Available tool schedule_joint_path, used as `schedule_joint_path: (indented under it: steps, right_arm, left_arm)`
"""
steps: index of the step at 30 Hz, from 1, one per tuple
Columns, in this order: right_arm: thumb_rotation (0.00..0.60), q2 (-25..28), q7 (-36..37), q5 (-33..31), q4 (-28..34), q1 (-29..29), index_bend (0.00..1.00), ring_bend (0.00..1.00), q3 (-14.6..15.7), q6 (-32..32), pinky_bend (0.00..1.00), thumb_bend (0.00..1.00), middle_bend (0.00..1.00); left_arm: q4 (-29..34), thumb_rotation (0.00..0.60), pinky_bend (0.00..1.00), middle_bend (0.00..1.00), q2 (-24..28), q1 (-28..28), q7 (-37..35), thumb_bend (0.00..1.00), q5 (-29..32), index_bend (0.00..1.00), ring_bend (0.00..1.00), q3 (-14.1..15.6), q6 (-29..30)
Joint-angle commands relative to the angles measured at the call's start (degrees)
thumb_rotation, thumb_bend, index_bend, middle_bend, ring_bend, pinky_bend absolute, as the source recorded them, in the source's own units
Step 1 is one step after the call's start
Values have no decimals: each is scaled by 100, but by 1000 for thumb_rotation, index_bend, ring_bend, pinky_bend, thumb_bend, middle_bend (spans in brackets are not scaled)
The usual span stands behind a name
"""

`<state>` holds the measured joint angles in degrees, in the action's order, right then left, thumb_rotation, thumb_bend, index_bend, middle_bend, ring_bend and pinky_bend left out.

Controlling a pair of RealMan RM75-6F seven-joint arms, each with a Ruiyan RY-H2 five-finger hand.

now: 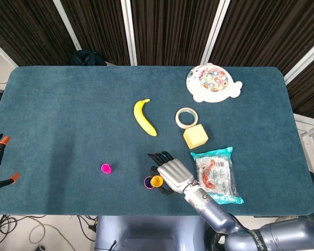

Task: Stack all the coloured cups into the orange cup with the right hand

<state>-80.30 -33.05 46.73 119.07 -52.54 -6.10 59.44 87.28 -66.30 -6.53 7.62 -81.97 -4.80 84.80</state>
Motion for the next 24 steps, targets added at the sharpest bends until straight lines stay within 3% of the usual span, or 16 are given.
schedule_joint_path:
  steps: [1, 24]
  right_arm:
    - [600, -118, -53, -90, -62, -56, 483, 1, -19, 7, 36, 431, 0]
    - [600, -686, -224, -496, -536, -272, 483, 1, -66, 33, 36, 432, 0]
  left_arm:
    - [-1, 600, 52, 0, 3, 1, -8, 0, 10, 0, 0, -7, 2]
    - [-3, 600, 52, 0, 1, -10, -16, 0, 2, 0, 0, 7, -24]
